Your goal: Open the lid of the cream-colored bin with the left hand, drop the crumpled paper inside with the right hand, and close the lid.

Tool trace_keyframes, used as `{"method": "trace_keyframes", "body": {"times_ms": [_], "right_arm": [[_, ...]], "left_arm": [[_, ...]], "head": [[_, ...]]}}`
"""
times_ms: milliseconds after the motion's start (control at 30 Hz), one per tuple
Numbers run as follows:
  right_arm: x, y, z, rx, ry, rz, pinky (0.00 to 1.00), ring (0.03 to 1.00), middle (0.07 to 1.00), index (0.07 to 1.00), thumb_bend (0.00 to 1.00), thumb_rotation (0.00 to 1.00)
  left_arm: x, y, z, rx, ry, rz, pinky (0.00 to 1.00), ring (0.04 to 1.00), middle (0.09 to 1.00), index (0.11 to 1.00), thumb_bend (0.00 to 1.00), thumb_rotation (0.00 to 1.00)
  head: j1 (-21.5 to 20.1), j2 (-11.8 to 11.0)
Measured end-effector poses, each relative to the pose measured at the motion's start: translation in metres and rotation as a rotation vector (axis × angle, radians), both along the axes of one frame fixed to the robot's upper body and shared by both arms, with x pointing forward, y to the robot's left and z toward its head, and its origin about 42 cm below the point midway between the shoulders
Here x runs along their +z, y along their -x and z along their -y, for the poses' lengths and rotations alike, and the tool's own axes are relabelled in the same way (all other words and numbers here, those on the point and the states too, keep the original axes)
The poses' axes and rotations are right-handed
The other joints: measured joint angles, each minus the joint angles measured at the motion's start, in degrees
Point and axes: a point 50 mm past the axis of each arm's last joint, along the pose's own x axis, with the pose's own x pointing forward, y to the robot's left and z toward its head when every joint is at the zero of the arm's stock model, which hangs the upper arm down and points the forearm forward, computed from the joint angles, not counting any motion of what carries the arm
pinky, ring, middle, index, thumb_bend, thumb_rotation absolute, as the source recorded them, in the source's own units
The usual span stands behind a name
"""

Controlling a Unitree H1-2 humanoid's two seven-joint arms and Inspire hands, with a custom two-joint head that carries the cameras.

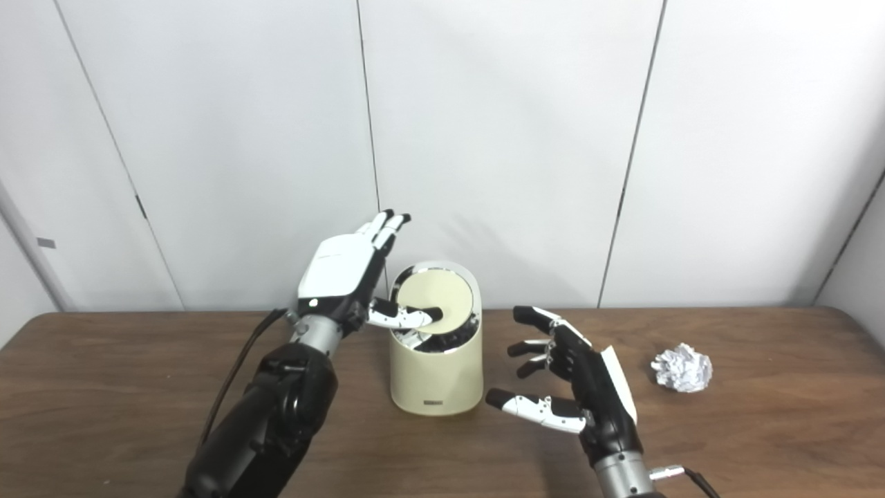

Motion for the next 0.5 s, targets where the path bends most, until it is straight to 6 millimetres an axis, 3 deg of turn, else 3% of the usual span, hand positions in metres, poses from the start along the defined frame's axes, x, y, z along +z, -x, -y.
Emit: {"method": "trace_keyframes", "body": {"times_ms": [133,333,500], "right_arm": [[0.000,0.000,0.001,0.000,0.002,0.000,0.46,0.614,0.796,0.753,0.70,0.17],[0.000,0.000,0.001,-0.002,0.003,-0.003,0.47,0.619,0.796,0.749,0.70,0.17],[0.000,0.000,0.001,-0.002,0.002,-0.004,0.47,0.617,0.797,0.749,0.70,0.16]], "left_arm": [[0.000,-0.001,-0.005,-0.015,0.138,-0.029,0.66,0.871,0.961,1.000,0.85,0.30],[0.014,0.000,-0.015,-0.016,0.268,-0.003,0.77,0.947,0.997,1.000,0.79,0.30],[0.018,0.000,-0.022,-0.032,0.332,0.013,0.72,0.906,0.958,1.000,0.80,0.31]], "head": [[0.1,0.1],[0.3,0.2],[0.3,0.2]]}}
